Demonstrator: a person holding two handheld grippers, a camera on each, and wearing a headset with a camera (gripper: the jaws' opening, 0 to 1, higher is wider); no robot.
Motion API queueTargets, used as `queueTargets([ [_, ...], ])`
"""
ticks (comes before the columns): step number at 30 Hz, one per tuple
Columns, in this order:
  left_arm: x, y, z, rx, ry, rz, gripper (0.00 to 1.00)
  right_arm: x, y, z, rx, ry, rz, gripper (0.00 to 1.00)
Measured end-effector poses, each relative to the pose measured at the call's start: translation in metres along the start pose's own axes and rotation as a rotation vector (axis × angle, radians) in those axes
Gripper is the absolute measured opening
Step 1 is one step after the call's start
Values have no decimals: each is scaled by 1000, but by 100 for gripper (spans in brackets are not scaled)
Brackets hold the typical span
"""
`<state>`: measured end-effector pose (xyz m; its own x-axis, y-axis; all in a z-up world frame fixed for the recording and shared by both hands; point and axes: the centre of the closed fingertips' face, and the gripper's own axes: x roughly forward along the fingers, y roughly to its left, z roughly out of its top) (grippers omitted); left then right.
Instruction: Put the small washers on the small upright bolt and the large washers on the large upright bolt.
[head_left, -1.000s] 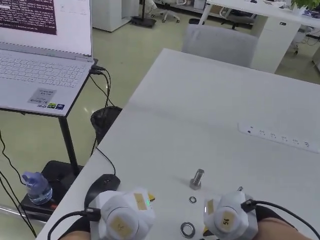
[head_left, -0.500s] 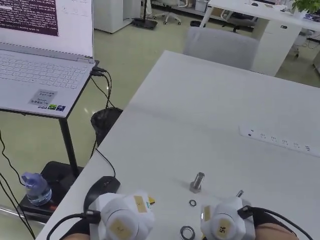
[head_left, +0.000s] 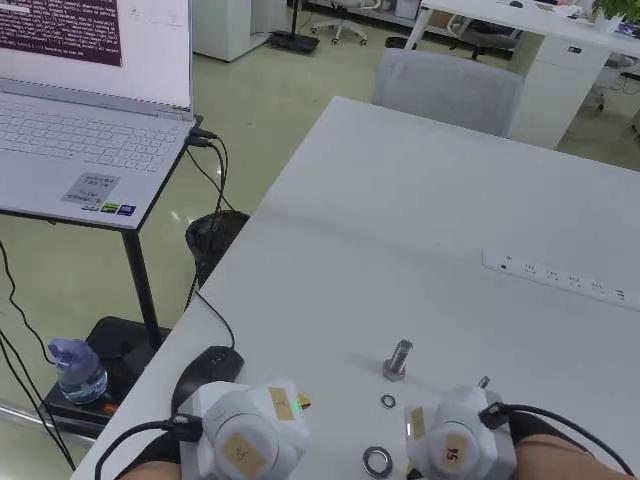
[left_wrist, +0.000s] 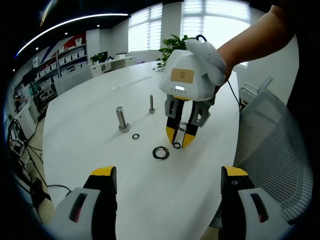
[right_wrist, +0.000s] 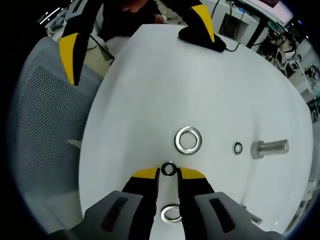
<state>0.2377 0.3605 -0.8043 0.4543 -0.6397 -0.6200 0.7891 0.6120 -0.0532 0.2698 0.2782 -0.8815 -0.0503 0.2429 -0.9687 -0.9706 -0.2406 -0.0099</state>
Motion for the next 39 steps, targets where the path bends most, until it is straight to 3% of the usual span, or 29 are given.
queueTargets([
  [9, 0, -2, -2, 1, 7, -4, 84, -1, 0, 0, -5, 4, -15, 14],
  [25, -2, -1, -1, 3, 12, 6, 83, -4, -8, -1, 135, -19, -12, 12],
  [39, -3, 0, 0, 9, 14, 12, 83, -37, -24, -13, 237, -22, -31, 12],
])
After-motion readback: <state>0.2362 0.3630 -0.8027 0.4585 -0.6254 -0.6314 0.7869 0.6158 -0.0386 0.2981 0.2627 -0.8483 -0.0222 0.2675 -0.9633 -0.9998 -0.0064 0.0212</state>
